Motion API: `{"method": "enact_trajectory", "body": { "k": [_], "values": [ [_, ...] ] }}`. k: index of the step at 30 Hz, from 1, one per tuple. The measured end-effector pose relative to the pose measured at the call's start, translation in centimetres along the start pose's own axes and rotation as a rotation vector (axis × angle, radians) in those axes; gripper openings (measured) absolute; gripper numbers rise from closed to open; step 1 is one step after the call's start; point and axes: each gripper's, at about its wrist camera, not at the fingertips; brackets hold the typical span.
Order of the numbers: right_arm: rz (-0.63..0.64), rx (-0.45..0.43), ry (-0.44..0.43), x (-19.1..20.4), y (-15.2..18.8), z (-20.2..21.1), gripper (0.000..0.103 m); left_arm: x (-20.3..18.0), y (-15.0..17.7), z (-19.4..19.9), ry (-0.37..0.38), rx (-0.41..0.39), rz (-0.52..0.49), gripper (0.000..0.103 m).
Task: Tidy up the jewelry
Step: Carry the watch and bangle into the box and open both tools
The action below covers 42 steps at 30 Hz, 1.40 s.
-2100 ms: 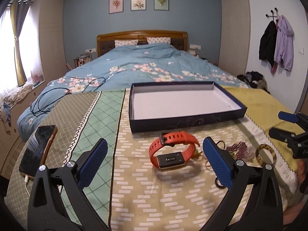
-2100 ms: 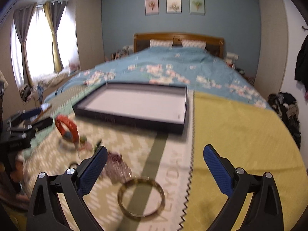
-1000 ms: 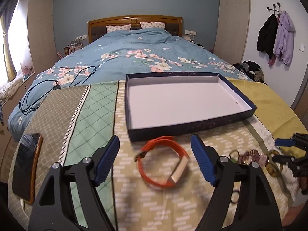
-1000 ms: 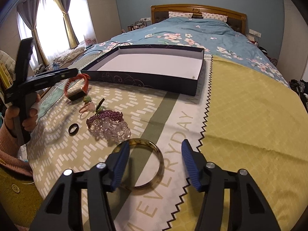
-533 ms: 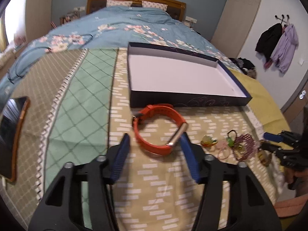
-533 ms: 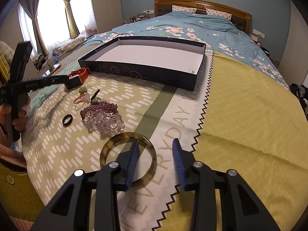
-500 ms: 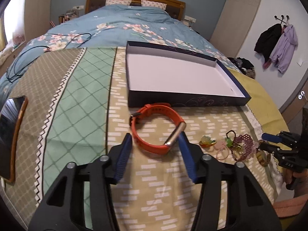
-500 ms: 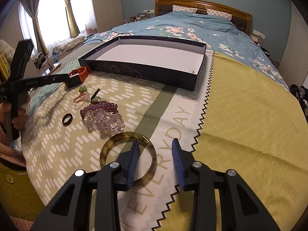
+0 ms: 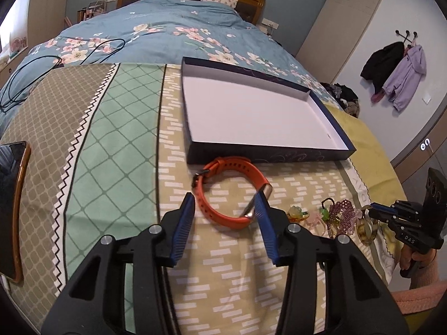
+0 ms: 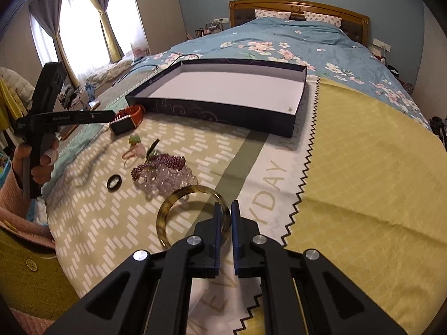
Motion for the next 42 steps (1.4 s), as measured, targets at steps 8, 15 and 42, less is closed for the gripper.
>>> {"method": "enact_trajectory", "body": {
  "k": [8, 15, 42],
  "values": [
    [-0.039, -0.039, -0.019, -0.6, -1.2, 0.4, 0.006, 1.3, -0.3, -1.5, -0.006, 0.057, 0.029, 0.020],
    [-0.071, -0.092, -0.034, -0.8, -3.6, 0.2, 0.006, 0.0, -0.8, -2.6, -0.073, 0.073, -0.043, 0.005],
    [-0.078, -0.124, 0.005, -1.9, -17.7, -8.7, 0.006, -3.1, -8.8, -2.2, 0.007, -0.073, -0.081, 0.005]
  ]
}}
Point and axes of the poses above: each gripper's, at about its wrist camera, not at the fingertips, and z roughly against the way its jaws point, x to its left, y to its underside, and after that the axes turned 11 degrees about y, right-handed
